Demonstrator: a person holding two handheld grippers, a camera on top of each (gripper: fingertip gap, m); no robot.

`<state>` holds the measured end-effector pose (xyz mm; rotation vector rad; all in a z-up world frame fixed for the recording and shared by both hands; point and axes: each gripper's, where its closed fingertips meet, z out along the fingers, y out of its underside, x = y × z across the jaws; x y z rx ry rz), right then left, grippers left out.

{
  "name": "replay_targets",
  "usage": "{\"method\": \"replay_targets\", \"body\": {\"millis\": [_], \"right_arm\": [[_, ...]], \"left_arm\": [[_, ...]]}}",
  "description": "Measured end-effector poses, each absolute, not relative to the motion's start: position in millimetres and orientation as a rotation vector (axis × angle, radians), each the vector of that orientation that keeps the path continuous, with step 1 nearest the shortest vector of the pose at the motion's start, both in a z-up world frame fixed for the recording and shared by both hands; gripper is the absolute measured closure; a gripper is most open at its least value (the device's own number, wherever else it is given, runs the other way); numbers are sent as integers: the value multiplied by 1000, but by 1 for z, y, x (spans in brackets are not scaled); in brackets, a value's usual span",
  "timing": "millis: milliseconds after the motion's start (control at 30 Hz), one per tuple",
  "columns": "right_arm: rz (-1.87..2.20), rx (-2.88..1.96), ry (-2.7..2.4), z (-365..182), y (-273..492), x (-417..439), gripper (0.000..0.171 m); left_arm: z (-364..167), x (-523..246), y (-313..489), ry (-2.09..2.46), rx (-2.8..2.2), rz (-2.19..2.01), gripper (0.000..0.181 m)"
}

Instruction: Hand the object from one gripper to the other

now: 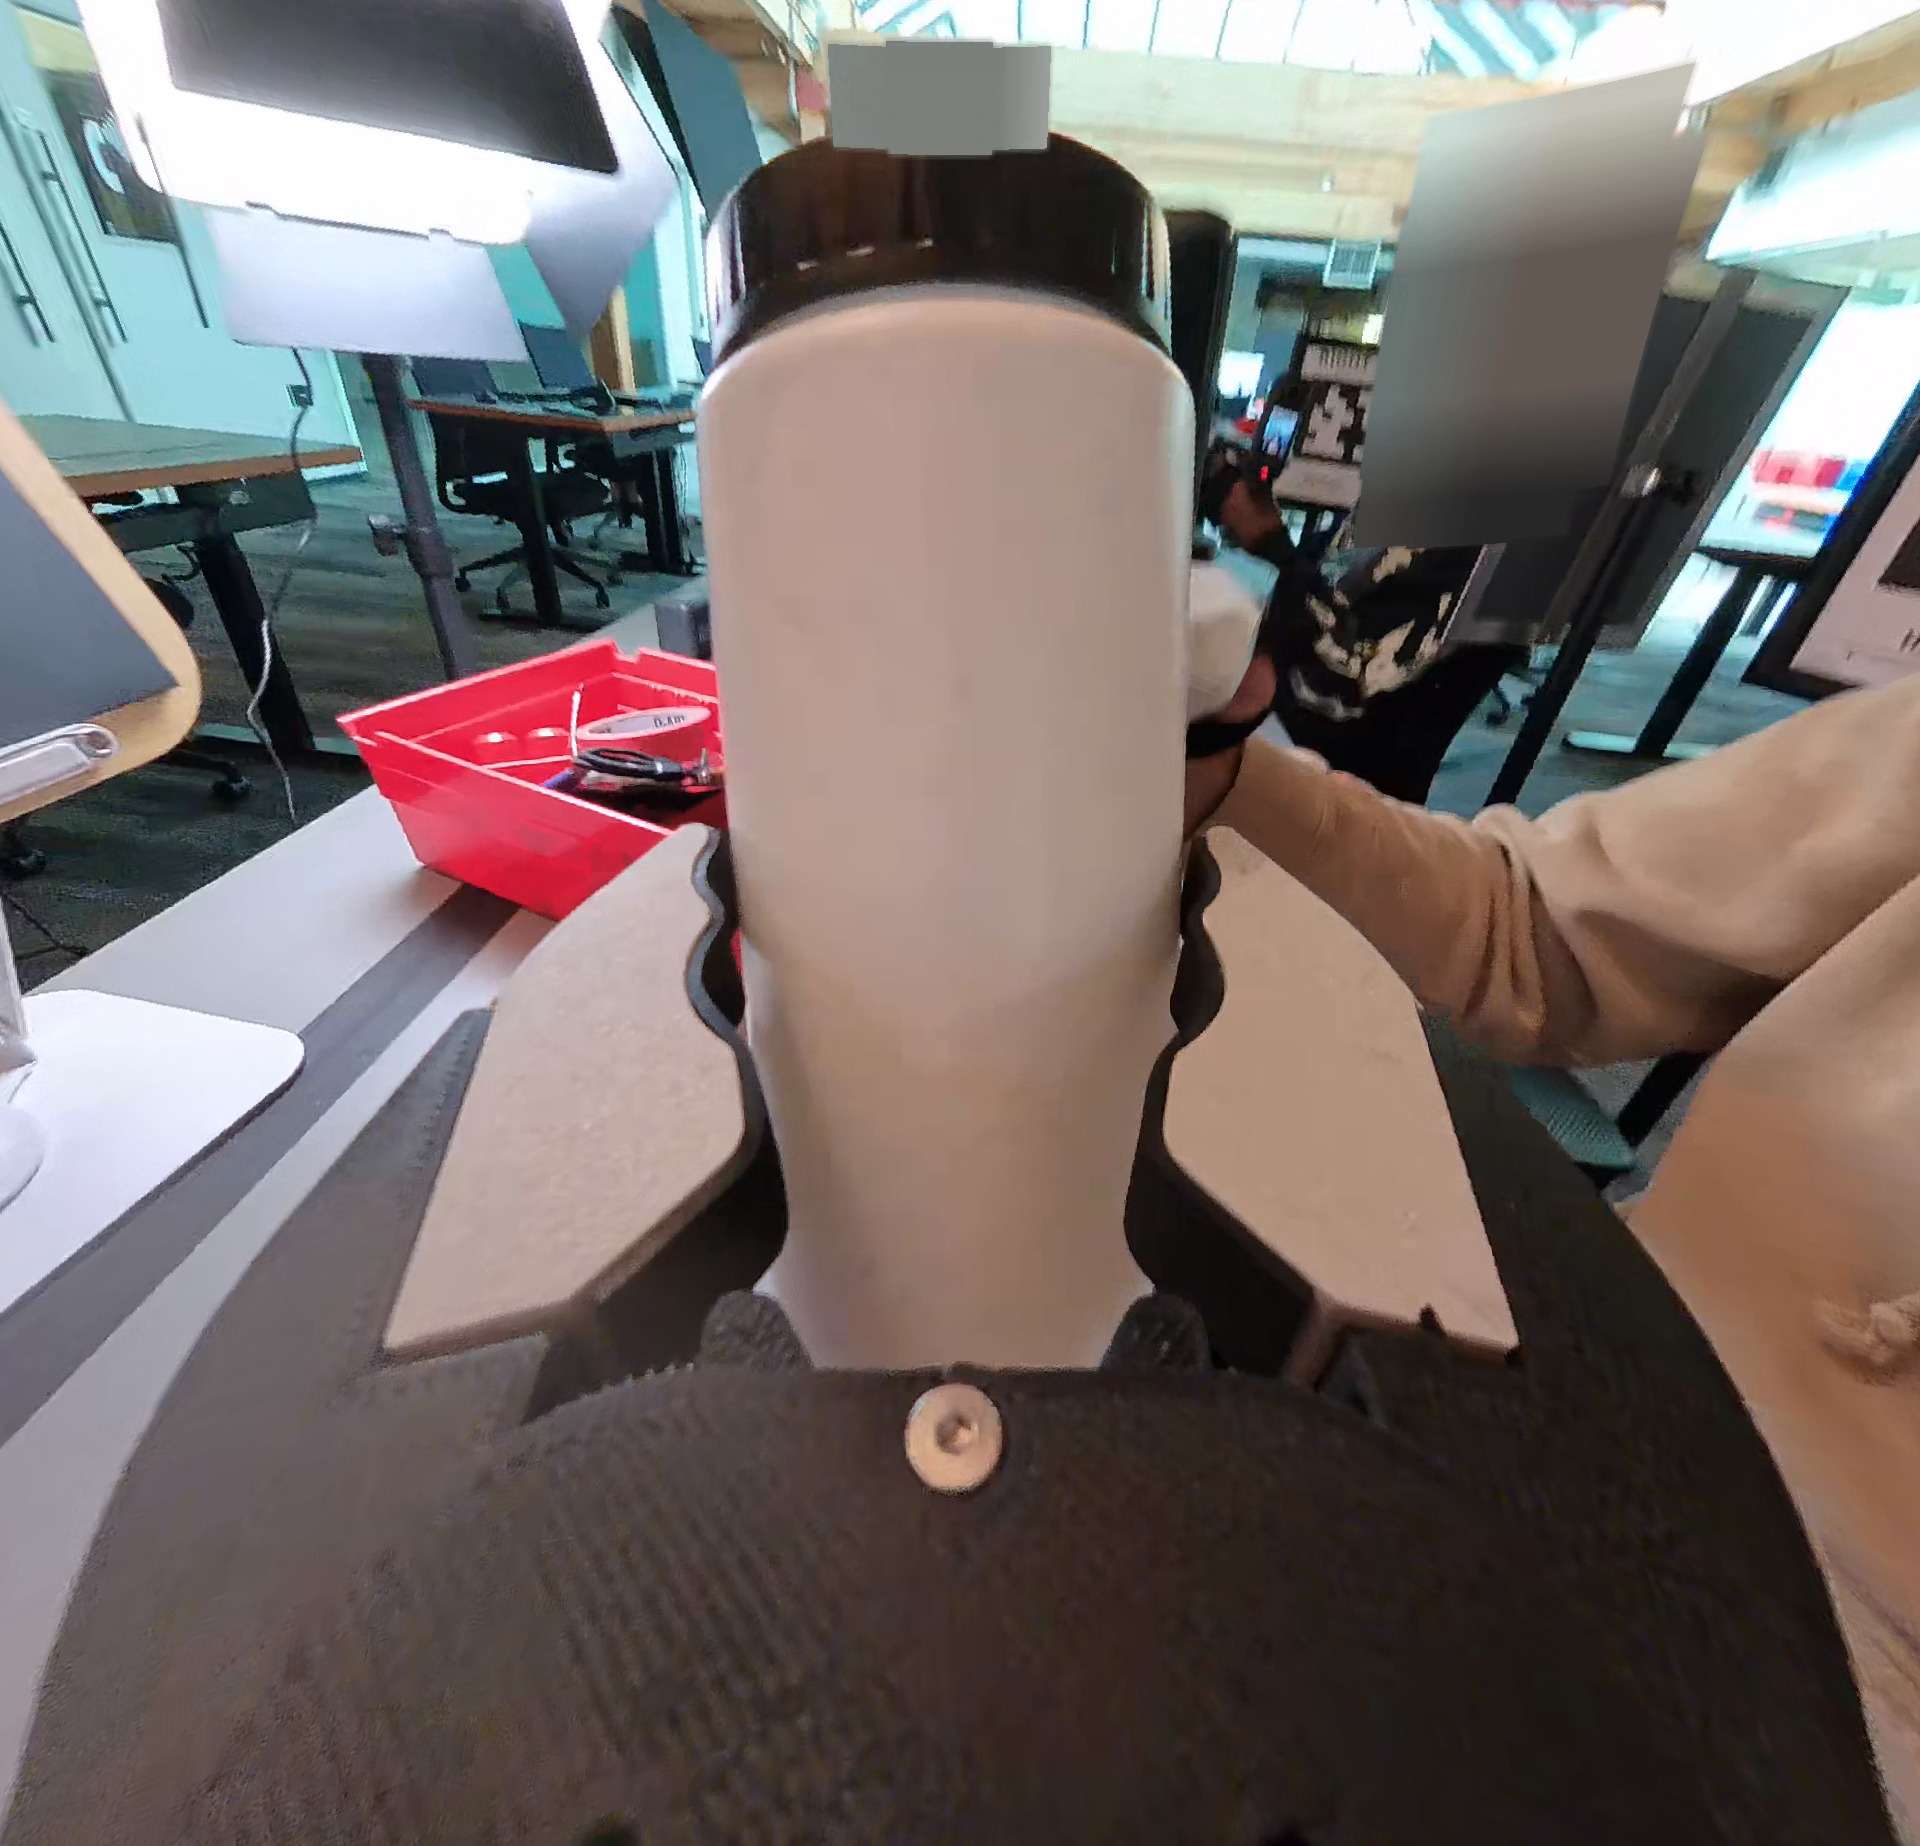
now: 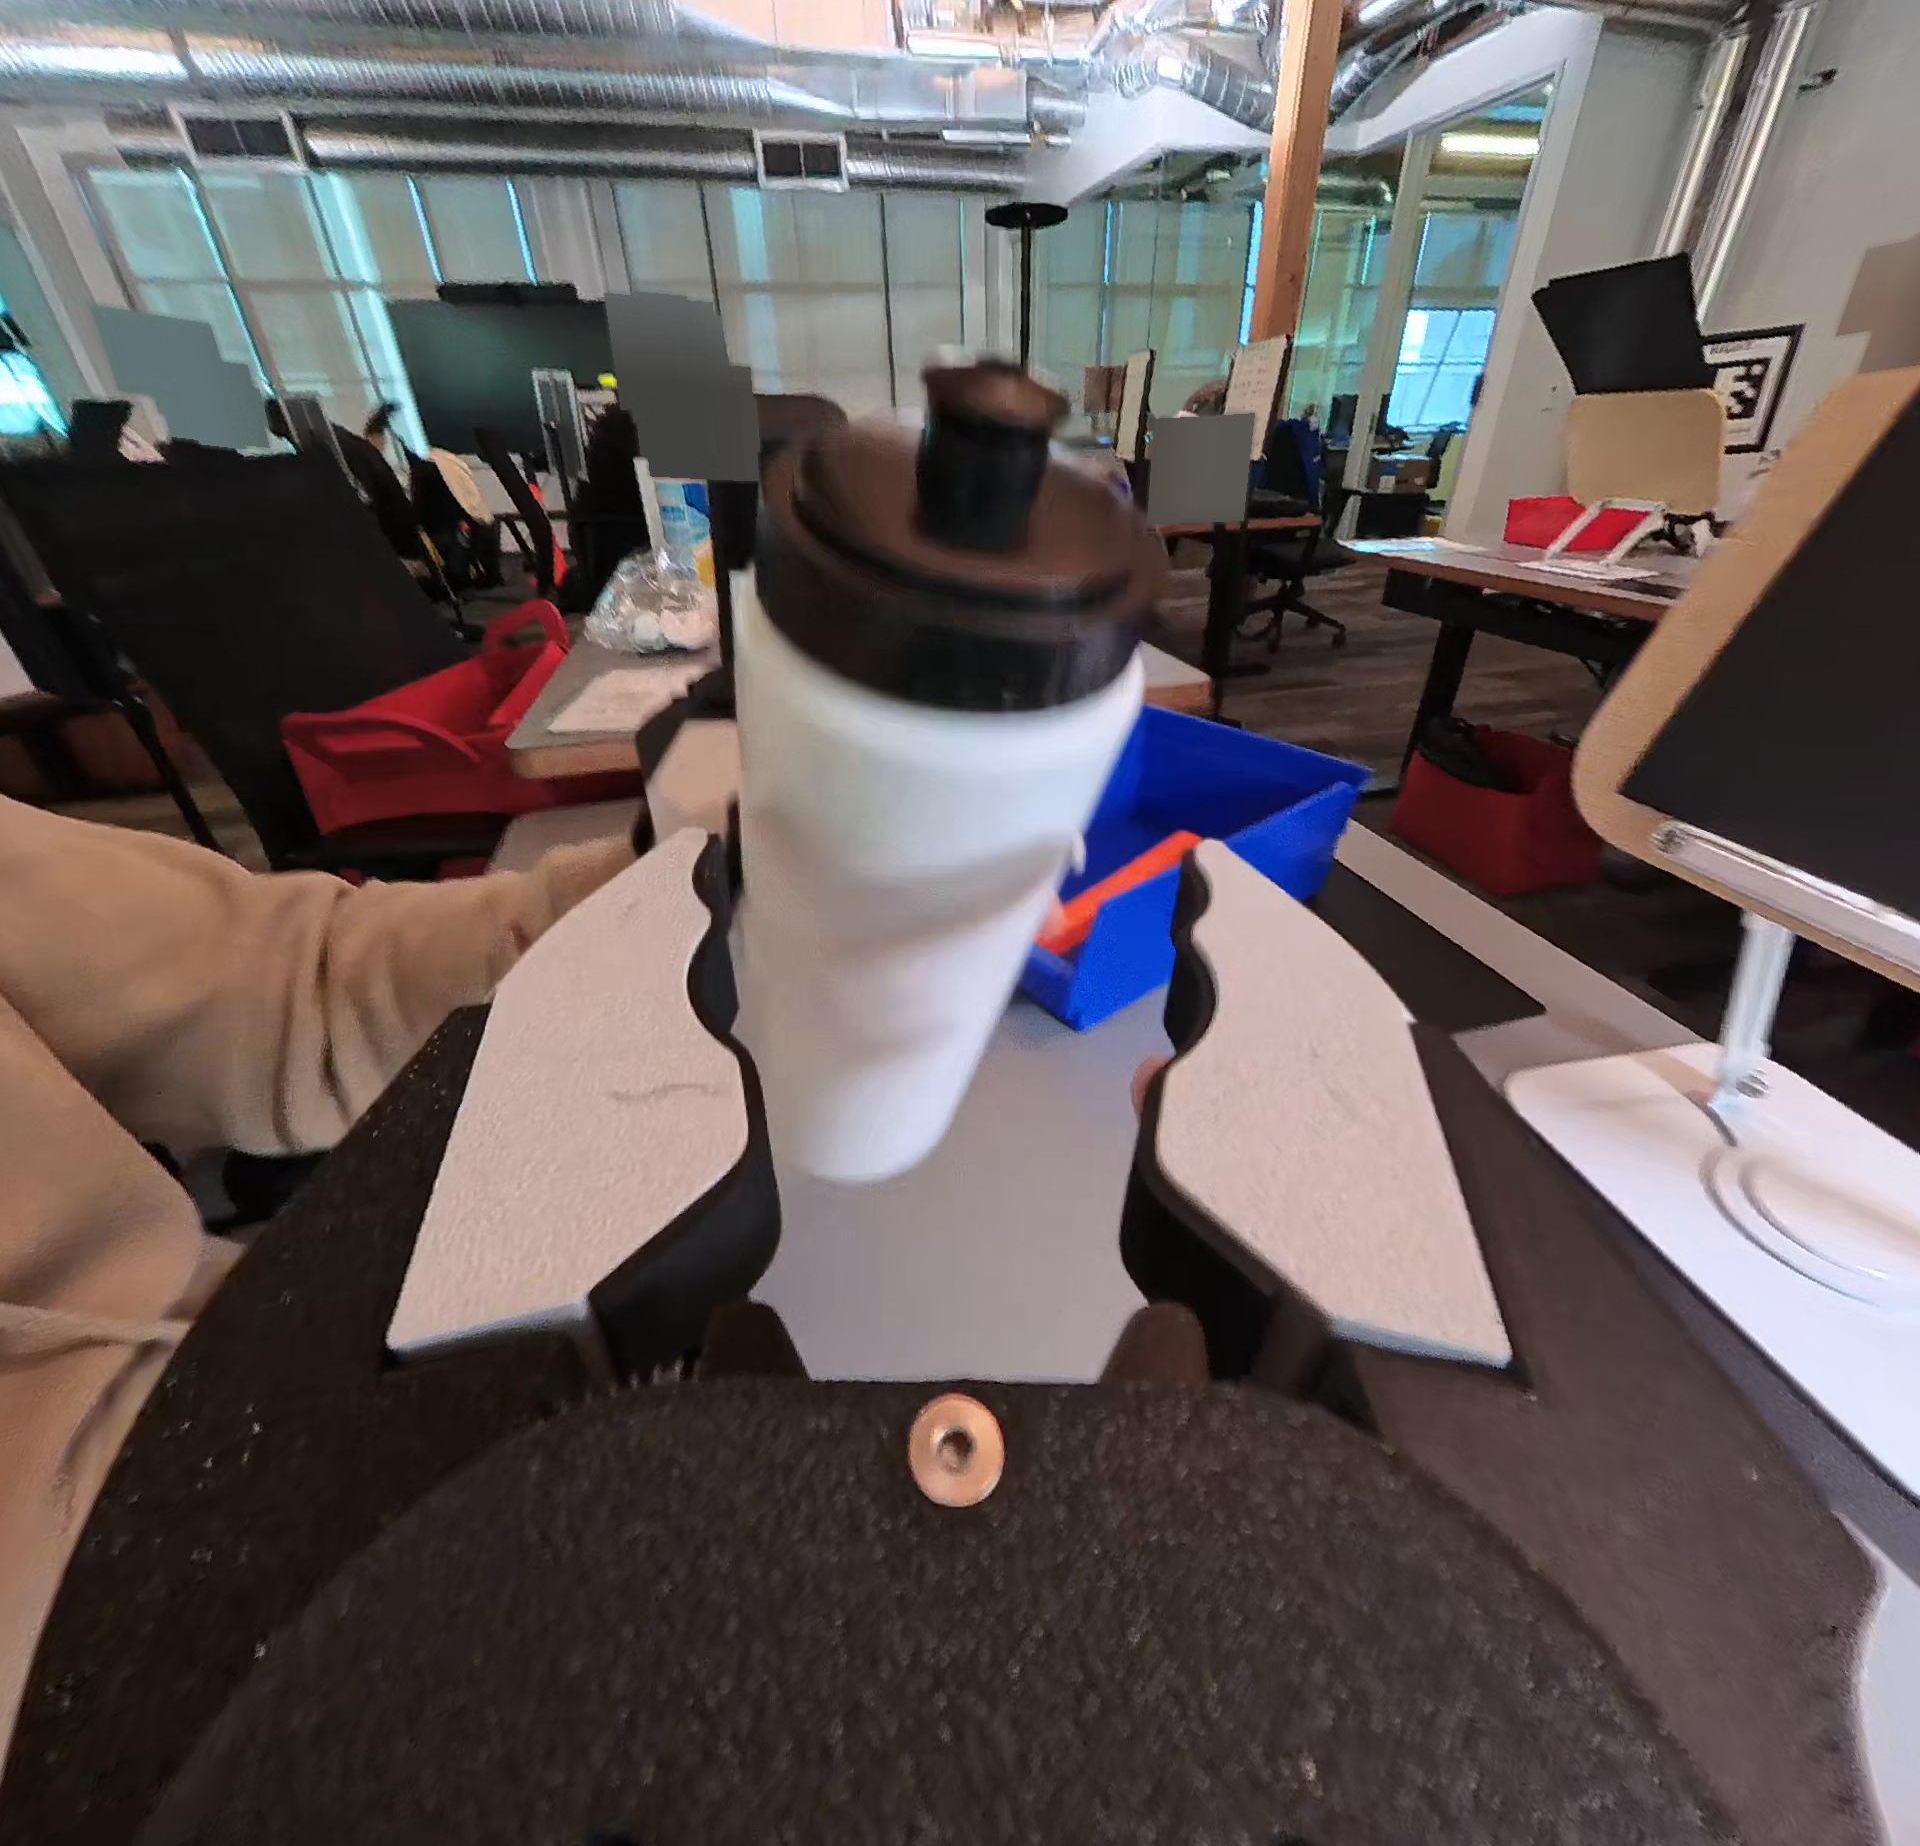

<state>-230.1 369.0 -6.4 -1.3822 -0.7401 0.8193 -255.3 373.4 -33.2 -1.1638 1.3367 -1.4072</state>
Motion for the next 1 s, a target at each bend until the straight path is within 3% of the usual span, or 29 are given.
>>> {"method": "replay_targets", "body": {"millis": [200,367,500,567,800,1000], "right_arm": [[876,-1477,-848,-49,375,-255,82],[922,-1406,-827,-44,366,-295,84],[895,-1416,-916,-46,359,-288,86],[870,-1416,-926,-44,360,-279,86],[840,-1324,-740,-8,370,-223,86],[858,-1291,-736,-15,372,-249,85]], "left_arm": [[-6,-270,381,1180,-1085,-1550,99],[-5,-251,350,1192,-987,-1647,99],[-11,-247,346,1267,-1022,-1559,99],[-10,-252,351,1261,-1038,-1544,107],[-34,-249,367,1295,-1167,-1522,102],[-56,-224,352,1358,-1211,-1479,100]]}}
